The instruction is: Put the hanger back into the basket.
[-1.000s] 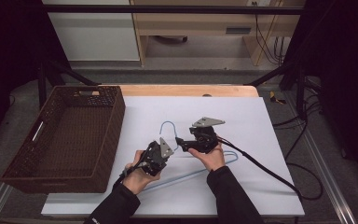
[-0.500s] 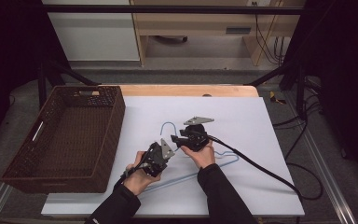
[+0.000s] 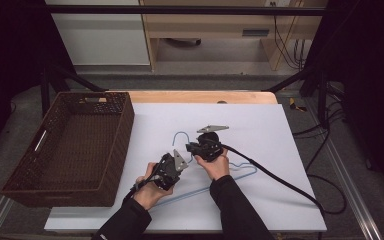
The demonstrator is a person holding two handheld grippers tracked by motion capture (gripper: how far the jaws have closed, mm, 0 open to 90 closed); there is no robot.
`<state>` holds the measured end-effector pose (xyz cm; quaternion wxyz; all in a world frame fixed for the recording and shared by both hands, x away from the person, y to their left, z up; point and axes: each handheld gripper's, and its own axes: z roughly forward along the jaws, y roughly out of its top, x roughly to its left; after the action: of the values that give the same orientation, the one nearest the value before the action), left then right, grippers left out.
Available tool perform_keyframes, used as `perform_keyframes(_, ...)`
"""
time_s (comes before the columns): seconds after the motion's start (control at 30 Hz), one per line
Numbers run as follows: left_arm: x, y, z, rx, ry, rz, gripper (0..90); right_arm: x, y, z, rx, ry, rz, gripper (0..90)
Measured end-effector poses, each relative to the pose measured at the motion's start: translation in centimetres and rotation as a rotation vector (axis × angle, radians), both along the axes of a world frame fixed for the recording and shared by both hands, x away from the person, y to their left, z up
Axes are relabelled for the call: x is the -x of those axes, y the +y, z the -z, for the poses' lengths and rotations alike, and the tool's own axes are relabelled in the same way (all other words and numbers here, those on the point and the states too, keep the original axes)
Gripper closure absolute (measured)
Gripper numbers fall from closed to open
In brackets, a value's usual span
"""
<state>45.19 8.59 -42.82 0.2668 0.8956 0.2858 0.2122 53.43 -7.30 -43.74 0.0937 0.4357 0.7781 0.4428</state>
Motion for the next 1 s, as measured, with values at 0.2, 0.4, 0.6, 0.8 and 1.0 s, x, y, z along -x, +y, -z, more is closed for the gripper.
perform_keyframes(0.2, -0.1, 0.0, 0.1, 0.002, -0.007, -0.007, 87.1, 0.1, 0.0, -0.2, -0.034, 0.02, 0.011, 83.4)
perform_keyframes(0.4, -0.1, 0.1, 0.1, 0.016, -0.003, -0.016, 87.0, 0.3, 0.0, -0.5, -0.066, 0.019, 0.018, 84.9)
perform_keyframes(0.6, -0.4, 0.4, 0.0, 0.052, 0.023, -0.011, 82.3, 0.5, 0.0, -0.5, -0.074, 0.011, 0.024, 85.8)
perform_keyframes(0.8, -1.2, 0.8, -0.7, 0.105, 0.075, -0.013, 62.5, 0.7, 0.1, -0.6, -0.078, -0.004, 0.013, 85.9)
perform_keyframes(1.0, -2.1, 0.6, 0.3, 0.095, 0.159, -0.02, 71.1, 0.8, 0.1, -0.8, -0.085, -0.009, 0.007, 85.9)
